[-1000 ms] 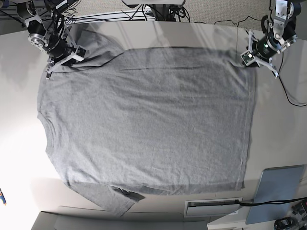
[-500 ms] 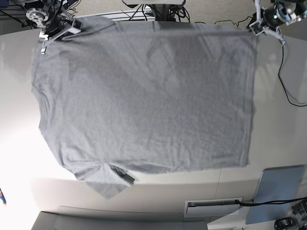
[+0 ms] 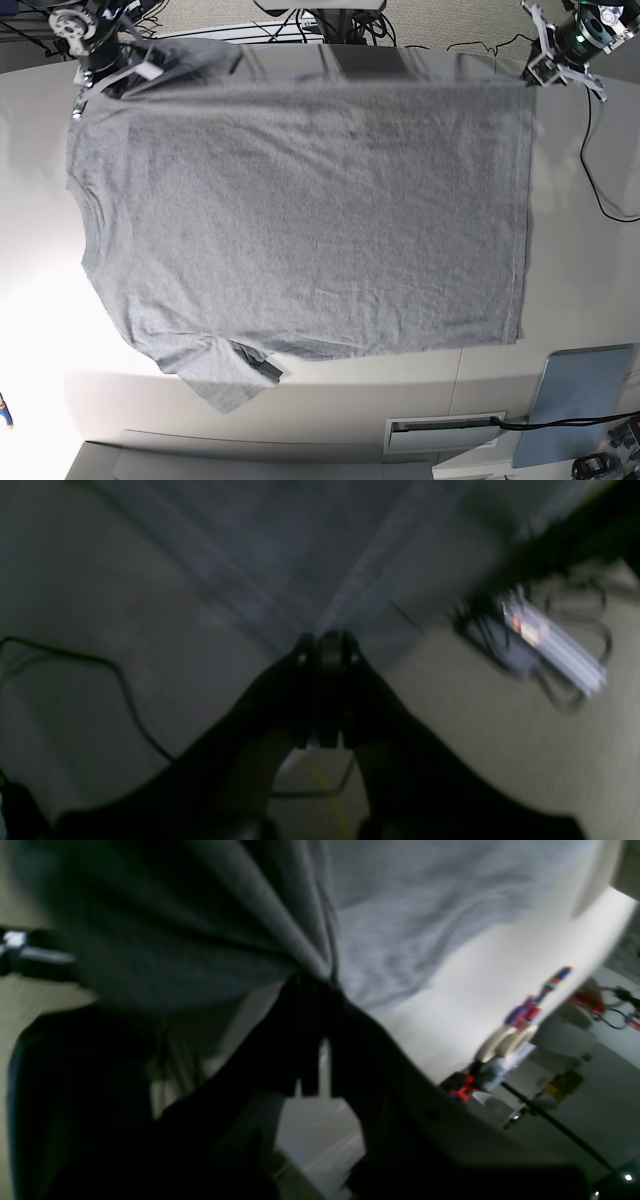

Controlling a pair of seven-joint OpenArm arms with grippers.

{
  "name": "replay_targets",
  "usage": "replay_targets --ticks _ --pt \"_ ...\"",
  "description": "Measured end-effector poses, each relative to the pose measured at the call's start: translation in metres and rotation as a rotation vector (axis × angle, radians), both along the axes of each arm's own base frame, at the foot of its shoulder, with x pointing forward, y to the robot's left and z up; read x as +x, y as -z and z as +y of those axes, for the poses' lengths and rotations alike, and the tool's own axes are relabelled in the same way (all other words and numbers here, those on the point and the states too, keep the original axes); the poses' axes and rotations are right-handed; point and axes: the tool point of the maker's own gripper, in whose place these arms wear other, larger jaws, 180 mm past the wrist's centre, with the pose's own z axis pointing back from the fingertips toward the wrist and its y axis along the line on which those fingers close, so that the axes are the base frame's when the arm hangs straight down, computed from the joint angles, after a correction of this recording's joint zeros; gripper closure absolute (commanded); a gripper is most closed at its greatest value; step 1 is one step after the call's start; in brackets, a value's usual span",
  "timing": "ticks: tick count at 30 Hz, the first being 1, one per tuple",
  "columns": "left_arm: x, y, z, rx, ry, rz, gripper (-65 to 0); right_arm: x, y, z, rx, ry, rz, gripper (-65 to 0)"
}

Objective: Fold the T-shirt properly
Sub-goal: 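Grasp the collar-edge corners and fold them over toward the hem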

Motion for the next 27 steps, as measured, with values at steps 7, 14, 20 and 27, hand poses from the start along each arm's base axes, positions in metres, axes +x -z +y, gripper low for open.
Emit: replay_targets --ticks 7,14,20,27 --pt "0.037 -0.009 0.01 -0.014 -0.117 -0.061 0.0 0.049 -0.025 0.002 0.07 0.008 -0.167 0.0" --pt "0.072 -0.024 0.01 -0.029 -0.128 -0.153 0.0 0.089 -0.043 0.005 0.138 0.04 -0.272 0.0" --pt "0.091 -0.014 0.007 -0.049 -0.129 -0.156 0.0 0.104 -0.025 0.001 0.156 0.03 -0.263 0.0" --pt "0.117 0.006 0.0 -0.052 -0.176 -0.147 0.0 0.135 -0.02 0.007 0.164 0.026 -0.3 0.0"
